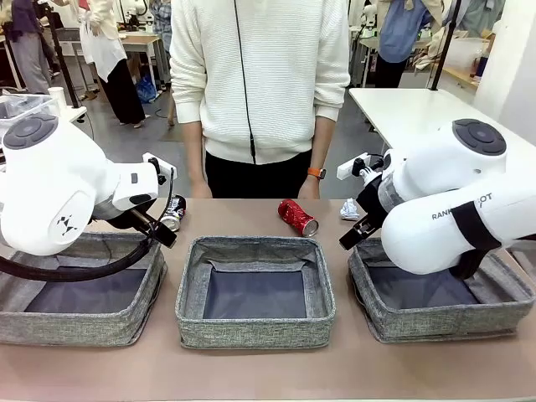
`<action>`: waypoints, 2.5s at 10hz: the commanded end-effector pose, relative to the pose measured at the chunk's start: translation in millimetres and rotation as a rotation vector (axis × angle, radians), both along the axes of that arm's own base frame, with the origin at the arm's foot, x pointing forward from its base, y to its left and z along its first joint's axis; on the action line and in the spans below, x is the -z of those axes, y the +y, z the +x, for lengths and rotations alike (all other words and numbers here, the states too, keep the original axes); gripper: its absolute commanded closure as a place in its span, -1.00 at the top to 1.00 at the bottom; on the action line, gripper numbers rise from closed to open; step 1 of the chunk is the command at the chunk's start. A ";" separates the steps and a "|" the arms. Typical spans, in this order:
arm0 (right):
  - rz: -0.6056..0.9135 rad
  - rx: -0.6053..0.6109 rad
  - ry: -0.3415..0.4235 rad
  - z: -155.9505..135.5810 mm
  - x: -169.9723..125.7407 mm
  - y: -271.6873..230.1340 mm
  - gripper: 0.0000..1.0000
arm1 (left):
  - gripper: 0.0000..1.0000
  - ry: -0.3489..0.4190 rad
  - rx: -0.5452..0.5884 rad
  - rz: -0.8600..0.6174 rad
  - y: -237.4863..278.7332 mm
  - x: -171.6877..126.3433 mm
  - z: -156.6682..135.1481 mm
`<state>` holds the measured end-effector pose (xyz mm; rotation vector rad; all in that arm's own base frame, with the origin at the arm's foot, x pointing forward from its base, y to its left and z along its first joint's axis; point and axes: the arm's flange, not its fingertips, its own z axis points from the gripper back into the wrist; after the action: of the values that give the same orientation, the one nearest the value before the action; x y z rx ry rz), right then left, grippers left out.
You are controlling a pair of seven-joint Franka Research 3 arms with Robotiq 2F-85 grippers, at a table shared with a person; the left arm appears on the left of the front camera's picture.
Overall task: Sort the waste into the appropriate baskets.
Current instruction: Pick up the waste item pointed out by the person.
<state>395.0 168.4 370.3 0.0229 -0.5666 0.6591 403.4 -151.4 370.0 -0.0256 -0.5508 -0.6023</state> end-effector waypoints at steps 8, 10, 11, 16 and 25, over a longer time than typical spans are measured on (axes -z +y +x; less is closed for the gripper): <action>0.104 0.127 -0.146 -55.0 -152.0 -17.5 1.00 | 1.00 -0.178 -0.007 -0.090 16.7 -158.2 -52.1; 0.235 0.095 -0.109 -80.1 -185.6 -23.6 1.00 | 1.00 -0.122 0.133 -0.233 18.1 -200.0 -79.4; 0.323 0.110 -0.041 -90.5 -187.1 -38.8 1.00 | 1.00 0.048 0.189 -0.366 39.4 -208.7 -86.5; 1.215 0.128 0.484 -125.5 -161.1 -210.7 1.00 | 1.00 0.354 0.101 -1.248 205.0 -165.7 -101.2; 1.408 0.210 0.473 -118.5 -134.3 -296.5 1.00 | 1.00 0.336 0.015 -1.409 277.9 -132.1 -110.3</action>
<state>276.2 -124.8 504.8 1.3793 -0.4245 -0.0823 291.9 125.0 501.6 -1.4314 -0.5189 -0.0969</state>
